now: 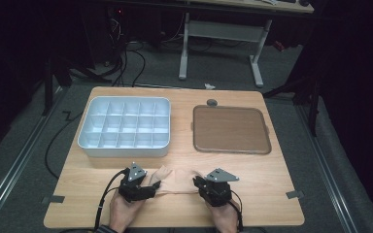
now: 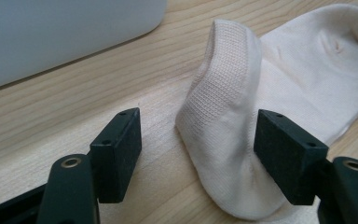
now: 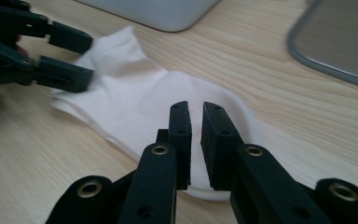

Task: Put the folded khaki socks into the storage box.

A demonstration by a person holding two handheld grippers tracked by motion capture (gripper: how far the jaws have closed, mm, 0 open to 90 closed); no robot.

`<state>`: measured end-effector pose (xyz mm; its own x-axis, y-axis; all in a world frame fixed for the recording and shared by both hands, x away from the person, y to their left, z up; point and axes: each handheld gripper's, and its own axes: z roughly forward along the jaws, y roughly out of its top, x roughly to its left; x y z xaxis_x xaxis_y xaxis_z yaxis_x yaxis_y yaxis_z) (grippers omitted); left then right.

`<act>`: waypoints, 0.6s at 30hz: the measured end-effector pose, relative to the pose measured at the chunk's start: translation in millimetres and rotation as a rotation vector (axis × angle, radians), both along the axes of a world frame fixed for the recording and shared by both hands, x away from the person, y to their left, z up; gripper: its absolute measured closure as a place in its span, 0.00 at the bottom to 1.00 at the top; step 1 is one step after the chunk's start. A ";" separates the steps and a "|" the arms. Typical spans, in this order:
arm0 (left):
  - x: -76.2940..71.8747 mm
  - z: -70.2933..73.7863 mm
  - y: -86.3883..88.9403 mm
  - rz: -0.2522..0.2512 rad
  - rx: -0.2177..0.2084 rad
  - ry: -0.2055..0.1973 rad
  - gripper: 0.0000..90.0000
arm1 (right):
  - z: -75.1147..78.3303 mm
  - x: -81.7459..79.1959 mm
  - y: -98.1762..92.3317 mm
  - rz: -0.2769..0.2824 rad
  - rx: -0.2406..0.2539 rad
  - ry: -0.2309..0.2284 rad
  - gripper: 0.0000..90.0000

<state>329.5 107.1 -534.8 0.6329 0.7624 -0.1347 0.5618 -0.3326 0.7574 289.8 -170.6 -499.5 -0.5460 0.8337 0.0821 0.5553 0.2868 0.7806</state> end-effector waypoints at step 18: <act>7.2 3.2 3.6 0.015 -0.047 0.062 0.57 | -25.1 13.3 56.9 0.115 -0.021 0.062 0.98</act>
<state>336.7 110.6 -531.6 0.6111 0.7636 -0.2086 0.6124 -0.2891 0.7358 303.1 -113.7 -524.6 -0.6327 0.7676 0.1020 0.5647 0.3672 0.7391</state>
